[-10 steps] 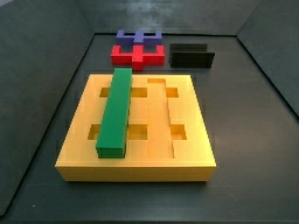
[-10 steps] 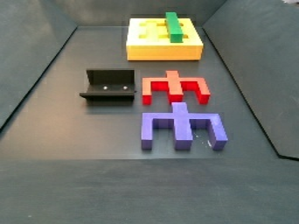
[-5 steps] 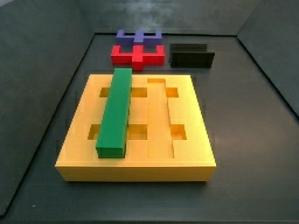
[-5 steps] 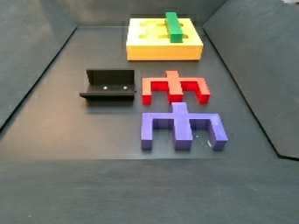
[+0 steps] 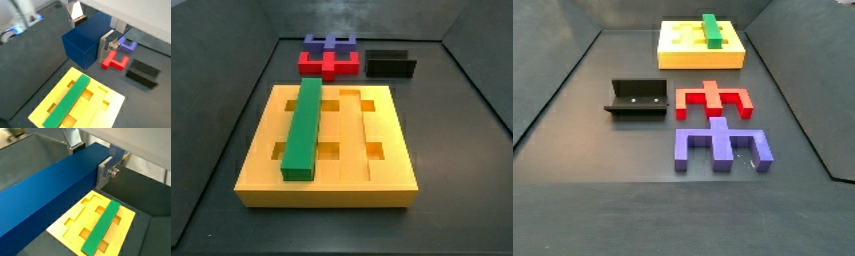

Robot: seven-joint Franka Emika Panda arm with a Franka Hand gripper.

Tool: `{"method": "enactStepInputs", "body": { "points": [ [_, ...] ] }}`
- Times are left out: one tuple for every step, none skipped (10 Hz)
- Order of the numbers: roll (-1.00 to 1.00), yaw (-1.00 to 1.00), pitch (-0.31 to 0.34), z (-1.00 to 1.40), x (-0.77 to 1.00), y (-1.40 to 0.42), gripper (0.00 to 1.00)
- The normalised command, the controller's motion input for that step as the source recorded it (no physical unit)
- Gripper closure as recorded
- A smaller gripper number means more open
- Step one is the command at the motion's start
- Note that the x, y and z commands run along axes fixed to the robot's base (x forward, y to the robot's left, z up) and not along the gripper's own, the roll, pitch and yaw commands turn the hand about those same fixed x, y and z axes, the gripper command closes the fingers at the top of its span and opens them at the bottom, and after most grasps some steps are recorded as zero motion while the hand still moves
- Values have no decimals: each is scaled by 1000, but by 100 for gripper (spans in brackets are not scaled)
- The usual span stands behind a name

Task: Pick up the blue object. Move up. Move to above the board. Insert the blue object.
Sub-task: Move to above the board, then insert the blue object.

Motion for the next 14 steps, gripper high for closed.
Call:
{"method": "enactStepInputs", "body": {
  "points": [
    [190,491,224,15,107,-42,100],
    [178,357,197,14,107,-43,100],
    [-63,0,-49,-51,0,0,100],
    [-100,0,-74,-109,0,0,100],
    [-130,-14,-100,-186,0,0,100],
    [-277,-3,-196,-434,6,-100,100],
    [-237,0,-141,-514,57,-426,100],
    [-107,20,-134,-703,71,-720,100],
    [-56,34,-123,-814,114,-826,100],
    [0,6,-84,-969,206,-900,100],
    [0,0,-53,-1000,251,-729,100],
    [0,-3,-7,-986,180,-471,100],
    [0,-20,0,-909,163,-240,100],
    [0,-17,0,-894,117,-134,100]
  ]
}}
